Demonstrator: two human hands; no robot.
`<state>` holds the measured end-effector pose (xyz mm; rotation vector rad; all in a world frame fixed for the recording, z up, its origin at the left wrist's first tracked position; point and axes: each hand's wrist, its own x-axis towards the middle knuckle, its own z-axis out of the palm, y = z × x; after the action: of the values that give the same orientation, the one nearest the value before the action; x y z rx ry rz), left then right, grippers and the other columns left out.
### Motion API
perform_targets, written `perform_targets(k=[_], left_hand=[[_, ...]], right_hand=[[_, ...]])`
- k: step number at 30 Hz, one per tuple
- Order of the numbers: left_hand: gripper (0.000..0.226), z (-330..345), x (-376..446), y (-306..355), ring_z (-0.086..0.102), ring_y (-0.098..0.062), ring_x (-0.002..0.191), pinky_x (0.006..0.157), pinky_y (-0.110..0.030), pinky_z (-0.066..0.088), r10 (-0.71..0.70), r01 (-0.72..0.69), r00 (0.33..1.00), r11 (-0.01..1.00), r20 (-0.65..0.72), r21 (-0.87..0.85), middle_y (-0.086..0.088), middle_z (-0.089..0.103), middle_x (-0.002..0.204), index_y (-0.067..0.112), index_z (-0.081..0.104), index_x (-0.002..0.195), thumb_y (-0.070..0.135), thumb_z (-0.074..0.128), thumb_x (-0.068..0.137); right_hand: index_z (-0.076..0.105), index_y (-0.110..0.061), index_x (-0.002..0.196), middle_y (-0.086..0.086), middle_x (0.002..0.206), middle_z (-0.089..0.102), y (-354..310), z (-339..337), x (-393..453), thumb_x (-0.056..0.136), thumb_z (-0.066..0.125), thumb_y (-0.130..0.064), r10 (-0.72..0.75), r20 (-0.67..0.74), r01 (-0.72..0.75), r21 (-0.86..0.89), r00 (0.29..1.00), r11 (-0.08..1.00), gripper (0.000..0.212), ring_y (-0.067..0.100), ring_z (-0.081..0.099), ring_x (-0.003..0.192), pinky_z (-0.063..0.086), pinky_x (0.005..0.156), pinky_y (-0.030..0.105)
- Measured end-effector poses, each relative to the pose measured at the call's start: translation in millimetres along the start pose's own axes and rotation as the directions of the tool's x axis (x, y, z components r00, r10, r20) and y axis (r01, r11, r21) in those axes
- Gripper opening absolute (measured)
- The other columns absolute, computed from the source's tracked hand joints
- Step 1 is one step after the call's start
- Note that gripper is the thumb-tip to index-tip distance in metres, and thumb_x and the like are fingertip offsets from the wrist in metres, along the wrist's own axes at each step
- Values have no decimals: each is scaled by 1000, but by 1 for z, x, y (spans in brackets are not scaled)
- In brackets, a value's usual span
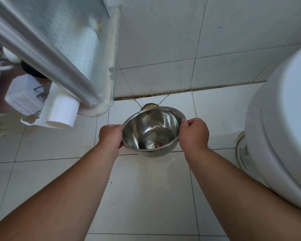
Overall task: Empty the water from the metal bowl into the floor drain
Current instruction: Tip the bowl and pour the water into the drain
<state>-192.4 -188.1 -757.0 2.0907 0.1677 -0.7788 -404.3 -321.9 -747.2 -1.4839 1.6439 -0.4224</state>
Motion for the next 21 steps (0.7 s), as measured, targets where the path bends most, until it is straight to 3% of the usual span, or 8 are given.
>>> perform_targets(k=[3, 8, 11, 15, 21], left_hand=[[20, 0, 0, 1, 52, -26, 51, 45, -25, 49, -11, 11, 1000, 1000, -1, 8, -3, 57, 51, 10, 69, 64, -2, 64, 80], [17, 1, 0, 1, 55, -27, 54, 47, -25, 49, -12, 12, 1000, 1000, -2, 5, -7, 60, 57, 9, 70, 67, -1, 64, 80], [17, -1, 1, 2, 51, -26, 52, 46, -25, 46, -27, 27, 1000, 1000, 4, -11, -3, 57, 50, 9, 66, 66, 0, 65, 80], [14, -2, 2, 4, 54, -27, 57, 50, -28, 49, -44, 45, 999, 999, 11, -24, -8, 61, 60, 9, 66, 69, 2, 66, 80], [13, -3, 1, 4, 54, -26, 53, 41, -22, 48, -64, 64, 998, 997, 5, -33, -6, 61, 53, 7, 67, 69, 1, 67, 81]], right_hand=[[54, -11, 70, -1, 64, 56, -1, 0, 0, 103, 55, -25, 3, 3, -3, 3, 1000, 1000, 36, 11, 49, 56, 30, 49, 25], [52, -11, 67, -1, 61, 54, -1, -1, 0, 102, 55, -24, 9, 4, -9, 4, 1000, 1000, 38, 14, 48, 53, 29, 48, 27], [48, -13, 63, -1, 58, 50, -1, -1, 0, 102, 55, -23, 12, 8, -12, 1, 1000, 1000, 41, 15, 45, 51, 28, 48, 28], [40, -16, 59, -2, 54, 43, -1, -1, -1, 101, 55, -21, 17, 13, -17, 0, 1000, 1000, 44, 16, 39, 48, 25, 47, 29], [34, -16, 56, -2, 50, 36, -2, -3, -2, 99, 55, -18, 16, 19, -16, 10, 1000, 1000, 48, 16, 32, 45, 25, 46, 29]])
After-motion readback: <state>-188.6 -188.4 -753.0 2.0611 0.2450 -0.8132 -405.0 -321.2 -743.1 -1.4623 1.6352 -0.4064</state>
